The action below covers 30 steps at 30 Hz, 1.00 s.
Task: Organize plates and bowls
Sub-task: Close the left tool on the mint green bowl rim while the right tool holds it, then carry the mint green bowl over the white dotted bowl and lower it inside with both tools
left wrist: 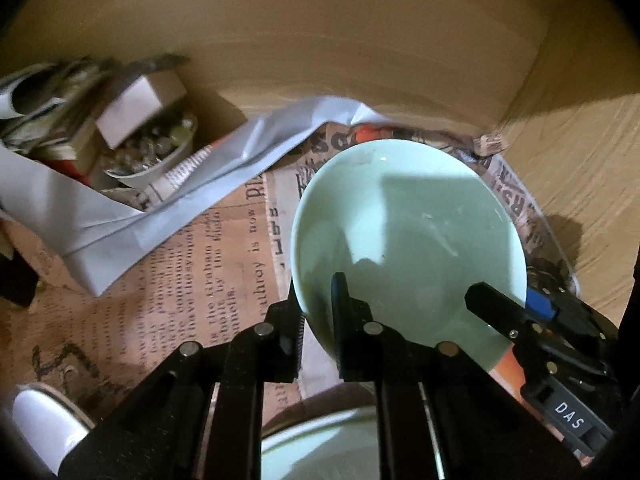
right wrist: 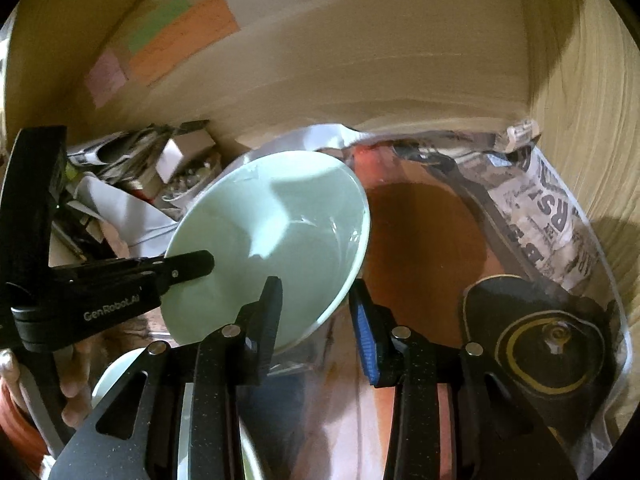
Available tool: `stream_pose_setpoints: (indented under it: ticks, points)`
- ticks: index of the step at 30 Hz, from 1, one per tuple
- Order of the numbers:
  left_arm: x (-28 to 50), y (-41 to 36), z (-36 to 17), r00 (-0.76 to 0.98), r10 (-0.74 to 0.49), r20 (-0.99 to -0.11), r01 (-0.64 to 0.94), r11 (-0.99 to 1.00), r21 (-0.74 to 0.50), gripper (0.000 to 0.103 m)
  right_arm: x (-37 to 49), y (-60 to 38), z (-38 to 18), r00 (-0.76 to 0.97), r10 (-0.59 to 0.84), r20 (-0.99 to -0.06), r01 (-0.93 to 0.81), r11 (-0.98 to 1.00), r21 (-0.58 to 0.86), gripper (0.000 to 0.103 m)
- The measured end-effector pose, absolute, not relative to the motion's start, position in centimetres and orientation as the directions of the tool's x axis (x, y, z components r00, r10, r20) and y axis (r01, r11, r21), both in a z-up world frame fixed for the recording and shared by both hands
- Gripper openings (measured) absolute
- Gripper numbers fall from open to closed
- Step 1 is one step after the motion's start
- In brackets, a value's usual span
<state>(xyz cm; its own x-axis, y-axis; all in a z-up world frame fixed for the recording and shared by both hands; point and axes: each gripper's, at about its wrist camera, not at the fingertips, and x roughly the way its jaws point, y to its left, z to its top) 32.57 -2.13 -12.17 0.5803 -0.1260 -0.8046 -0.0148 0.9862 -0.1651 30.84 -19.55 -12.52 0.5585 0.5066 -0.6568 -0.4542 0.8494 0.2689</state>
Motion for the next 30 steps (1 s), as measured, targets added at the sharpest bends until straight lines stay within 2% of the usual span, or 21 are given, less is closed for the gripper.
stream_pose_setpoints:
  ticks: [15,30]
  points:
    - [24.9,2.3,-8.4,0.683,-0.128,-0.719,-0.047,0.975,-0.219,0.013,25.5,-16.6,-9.2,0.571,0.57,-0.591,-0.543,0.802,0.249,0.031]
    - [17.2,7.3,-7.0,0.735,-0.074,-0.674,-0.083,0.976,-0.199,0.013,20.6,-12.1,-8.8,0.51,0.644,-0.571,-0.64,0.727,0.249,0.031]
